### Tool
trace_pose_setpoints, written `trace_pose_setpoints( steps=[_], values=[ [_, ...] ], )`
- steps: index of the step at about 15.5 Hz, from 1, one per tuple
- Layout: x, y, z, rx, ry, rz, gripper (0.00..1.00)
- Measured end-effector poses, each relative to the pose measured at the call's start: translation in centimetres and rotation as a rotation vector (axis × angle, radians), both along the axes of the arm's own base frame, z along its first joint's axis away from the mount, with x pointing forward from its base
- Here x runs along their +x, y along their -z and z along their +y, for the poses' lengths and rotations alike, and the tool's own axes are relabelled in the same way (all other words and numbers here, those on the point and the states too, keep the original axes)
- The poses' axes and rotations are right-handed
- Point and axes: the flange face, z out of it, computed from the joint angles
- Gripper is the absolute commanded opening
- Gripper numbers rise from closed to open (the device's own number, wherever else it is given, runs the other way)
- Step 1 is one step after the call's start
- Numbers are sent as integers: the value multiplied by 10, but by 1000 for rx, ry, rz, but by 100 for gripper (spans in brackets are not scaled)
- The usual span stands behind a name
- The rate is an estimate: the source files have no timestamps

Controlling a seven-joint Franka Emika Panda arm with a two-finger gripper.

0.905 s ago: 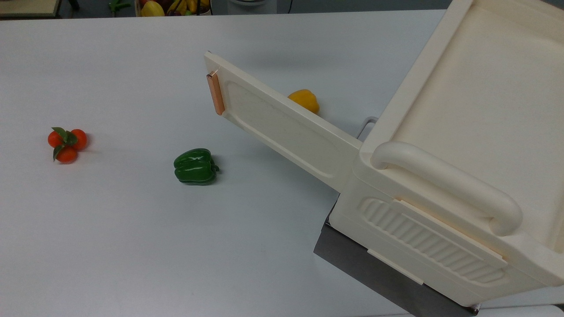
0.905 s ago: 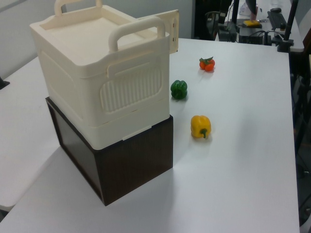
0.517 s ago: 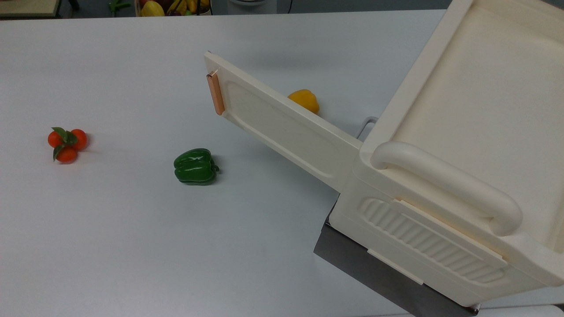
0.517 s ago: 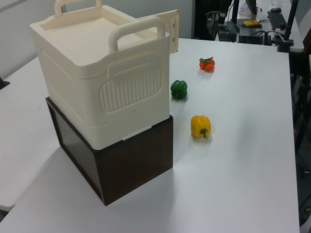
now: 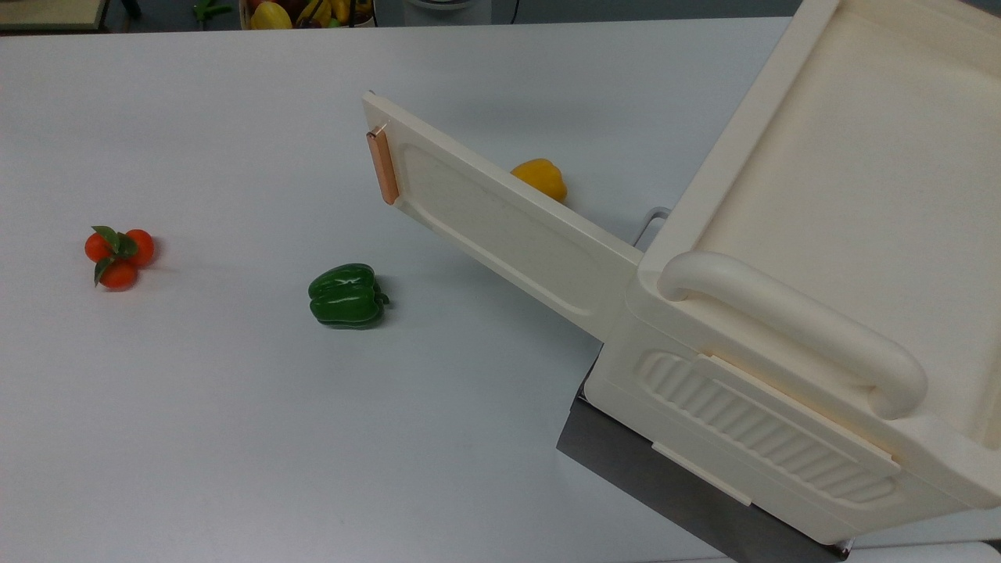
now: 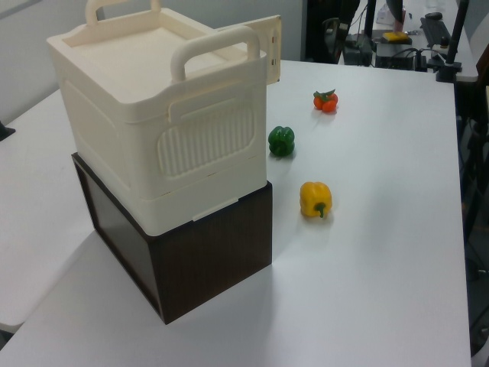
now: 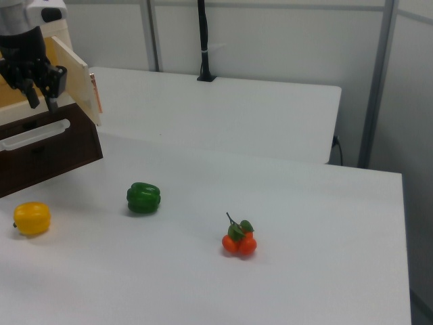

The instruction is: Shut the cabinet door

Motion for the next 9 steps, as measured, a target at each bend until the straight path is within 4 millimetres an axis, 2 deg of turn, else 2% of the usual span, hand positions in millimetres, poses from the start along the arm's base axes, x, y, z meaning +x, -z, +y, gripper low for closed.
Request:
trace_pose_setpoints(
  steps=[5,9],
  values=[
    [14,-5,-1,128,91,-83,0],
    [30,-21,-52,319,297,-235,0]
  ],
)
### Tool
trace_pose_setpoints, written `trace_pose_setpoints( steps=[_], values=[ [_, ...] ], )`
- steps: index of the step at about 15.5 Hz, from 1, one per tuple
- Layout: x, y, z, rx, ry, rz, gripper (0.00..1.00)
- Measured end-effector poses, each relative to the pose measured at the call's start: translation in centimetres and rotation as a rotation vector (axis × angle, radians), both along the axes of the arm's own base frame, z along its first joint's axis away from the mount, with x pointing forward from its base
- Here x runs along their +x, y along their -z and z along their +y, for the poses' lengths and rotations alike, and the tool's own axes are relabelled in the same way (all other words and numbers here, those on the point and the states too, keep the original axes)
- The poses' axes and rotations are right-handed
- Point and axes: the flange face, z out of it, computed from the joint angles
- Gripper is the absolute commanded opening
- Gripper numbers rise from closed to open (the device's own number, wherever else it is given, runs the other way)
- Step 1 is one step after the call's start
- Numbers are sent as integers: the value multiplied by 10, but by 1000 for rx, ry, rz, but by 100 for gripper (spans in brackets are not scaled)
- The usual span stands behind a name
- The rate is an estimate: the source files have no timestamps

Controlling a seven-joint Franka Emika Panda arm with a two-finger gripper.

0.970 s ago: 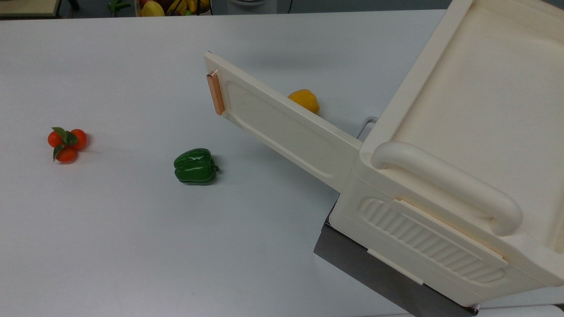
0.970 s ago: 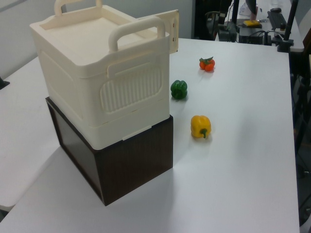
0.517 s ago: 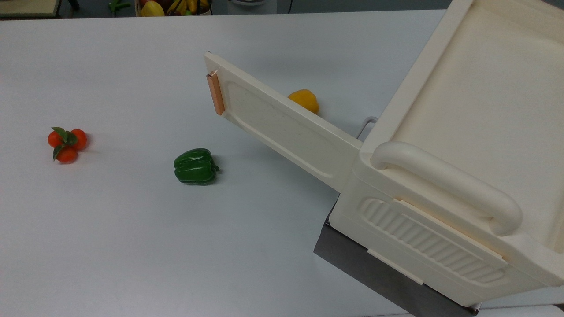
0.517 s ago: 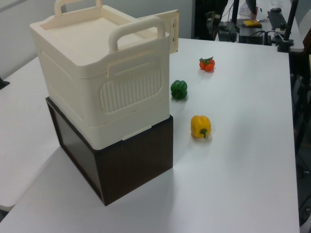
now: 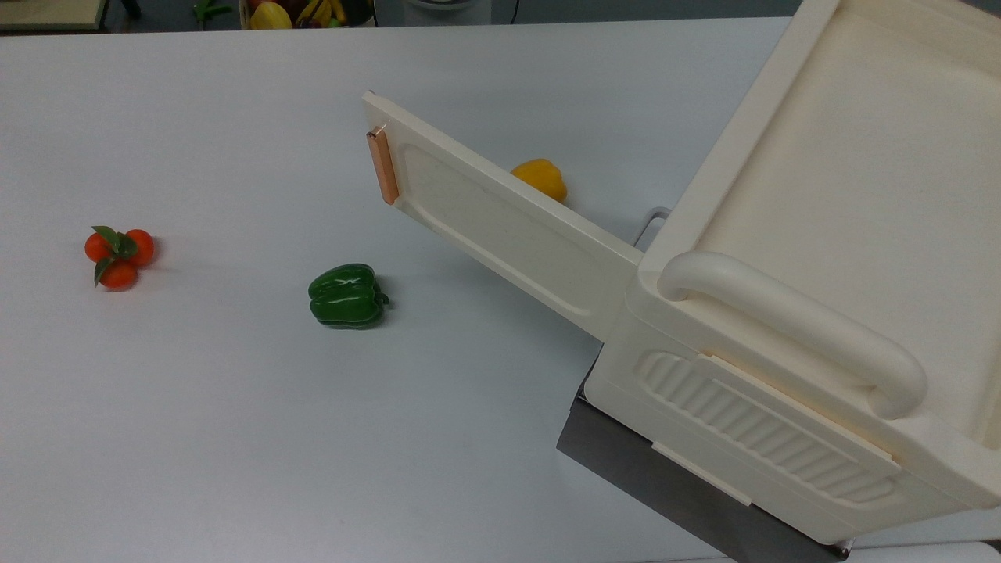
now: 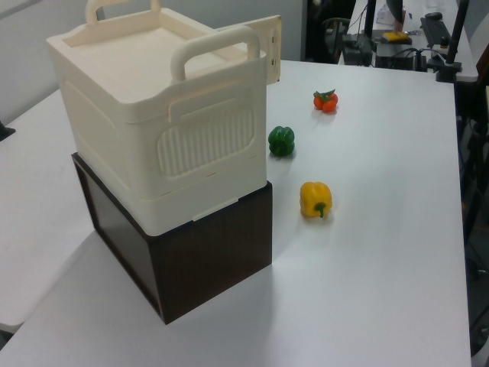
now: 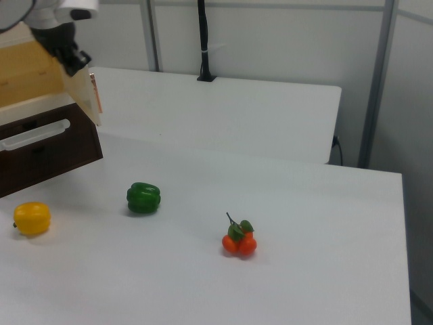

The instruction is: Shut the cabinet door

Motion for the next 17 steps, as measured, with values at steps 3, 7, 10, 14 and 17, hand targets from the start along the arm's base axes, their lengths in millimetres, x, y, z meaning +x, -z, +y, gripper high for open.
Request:
trace_pose_setpoints(
  steps=[3,7,10,14,17],
  values=[
    [19,0,-21,58,153,-101,0],
    [52,23,-29,132,298,-202,0],
    [66,41,-24,173,326,-215,0],
    [80,60,-4,207,323,-211,0],
    [84,67,11,213,301,-198,0]
  ],
)
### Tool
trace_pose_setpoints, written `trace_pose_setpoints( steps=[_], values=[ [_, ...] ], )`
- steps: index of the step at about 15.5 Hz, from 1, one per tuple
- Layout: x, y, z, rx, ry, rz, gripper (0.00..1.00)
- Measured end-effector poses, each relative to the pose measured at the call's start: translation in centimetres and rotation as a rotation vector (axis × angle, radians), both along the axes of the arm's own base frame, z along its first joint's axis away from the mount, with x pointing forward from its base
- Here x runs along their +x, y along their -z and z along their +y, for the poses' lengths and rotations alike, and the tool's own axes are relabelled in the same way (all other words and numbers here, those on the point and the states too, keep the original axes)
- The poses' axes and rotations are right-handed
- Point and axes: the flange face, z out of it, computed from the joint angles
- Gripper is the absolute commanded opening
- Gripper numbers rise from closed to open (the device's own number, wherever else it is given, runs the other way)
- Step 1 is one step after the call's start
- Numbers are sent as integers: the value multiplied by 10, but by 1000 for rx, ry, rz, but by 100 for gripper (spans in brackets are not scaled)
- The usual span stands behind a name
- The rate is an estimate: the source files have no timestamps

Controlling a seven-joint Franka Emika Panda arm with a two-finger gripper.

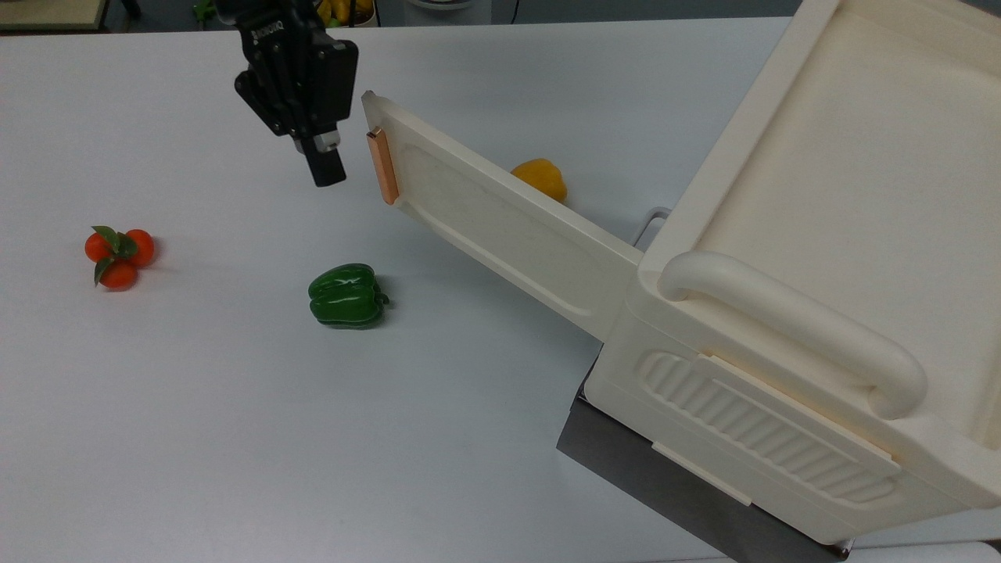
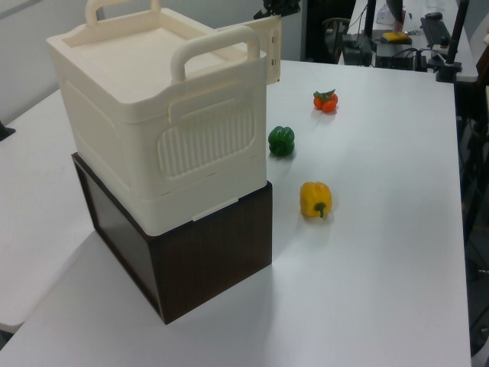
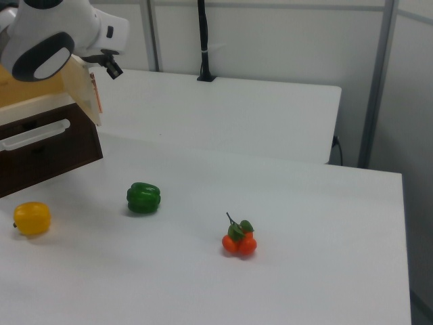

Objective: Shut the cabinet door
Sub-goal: 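Move the gripper down to the outer edge of the open cream door, then push the door edge with the gripper, swinging it toward the cabinet body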

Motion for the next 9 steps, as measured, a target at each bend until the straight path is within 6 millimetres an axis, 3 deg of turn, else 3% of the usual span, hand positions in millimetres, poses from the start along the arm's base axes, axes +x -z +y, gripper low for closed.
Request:
trace_pose_setpoints(
  steps=[9],
  values=[
    [-2,20,27,23,-97,118,0]
  ],
)
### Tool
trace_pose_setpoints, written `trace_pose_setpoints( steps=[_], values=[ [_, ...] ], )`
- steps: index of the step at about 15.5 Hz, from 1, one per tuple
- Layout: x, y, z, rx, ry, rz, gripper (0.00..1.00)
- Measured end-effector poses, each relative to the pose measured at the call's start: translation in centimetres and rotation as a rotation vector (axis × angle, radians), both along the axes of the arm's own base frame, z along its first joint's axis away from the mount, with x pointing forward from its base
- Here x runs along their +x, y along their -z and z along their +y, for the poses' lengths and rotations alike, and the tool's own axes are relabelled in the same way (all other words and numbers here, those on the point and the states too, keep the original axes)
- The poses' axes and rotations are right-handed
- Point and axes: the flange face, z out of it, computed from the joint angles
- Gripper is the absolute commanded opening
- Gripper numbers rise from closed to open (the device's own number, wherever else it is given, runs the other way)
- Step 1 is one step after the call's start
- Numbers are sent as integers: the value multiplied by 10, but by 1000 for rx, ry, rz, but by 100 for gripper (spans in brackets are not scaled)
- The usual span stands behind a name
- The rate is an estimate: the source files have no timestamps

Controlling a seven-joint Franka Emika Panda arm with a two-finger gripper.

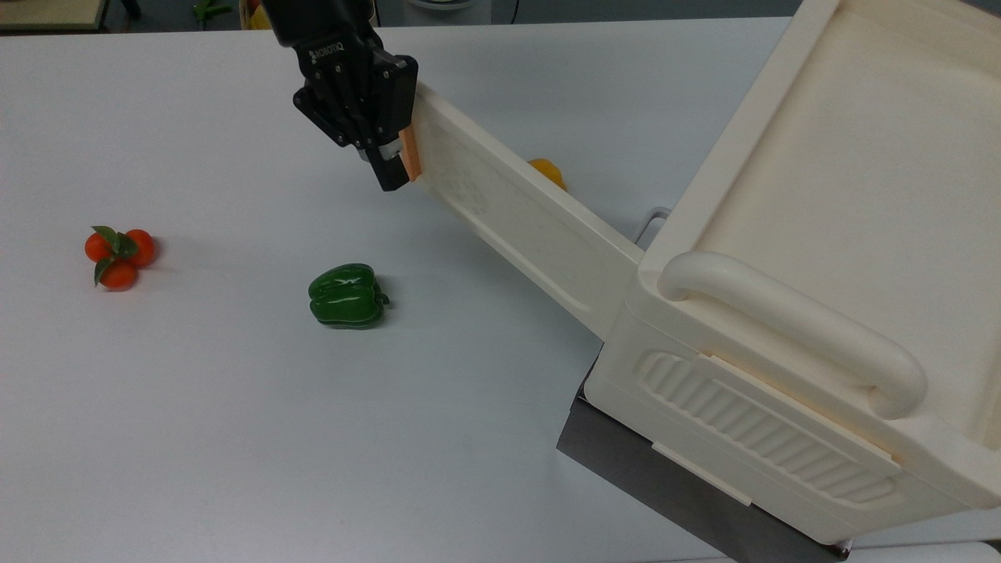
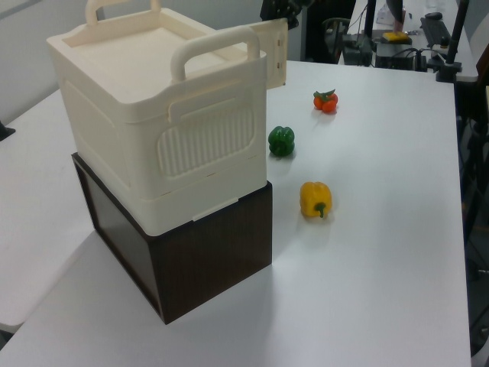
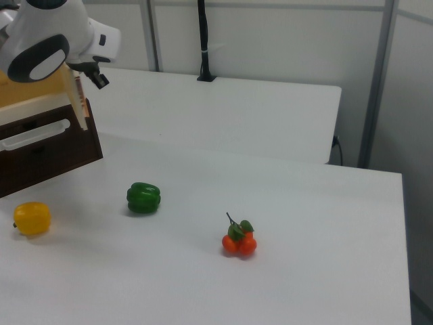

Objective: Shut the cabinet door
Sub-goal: 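Push the door edge with the gripper, swinging it toward the cabinet body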

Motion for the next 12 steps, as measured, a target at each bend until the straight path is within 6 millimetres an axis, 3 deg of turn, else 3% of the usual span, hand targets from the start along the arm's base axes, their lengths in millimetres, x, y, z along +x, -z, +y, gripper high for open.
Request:
trace_pose_setpoints(
  steps=[7,12],
  values=[
    [-9,10,11,17,-83,116,0],
    [-21,4,28,28,-158,183,0]
  ],
)
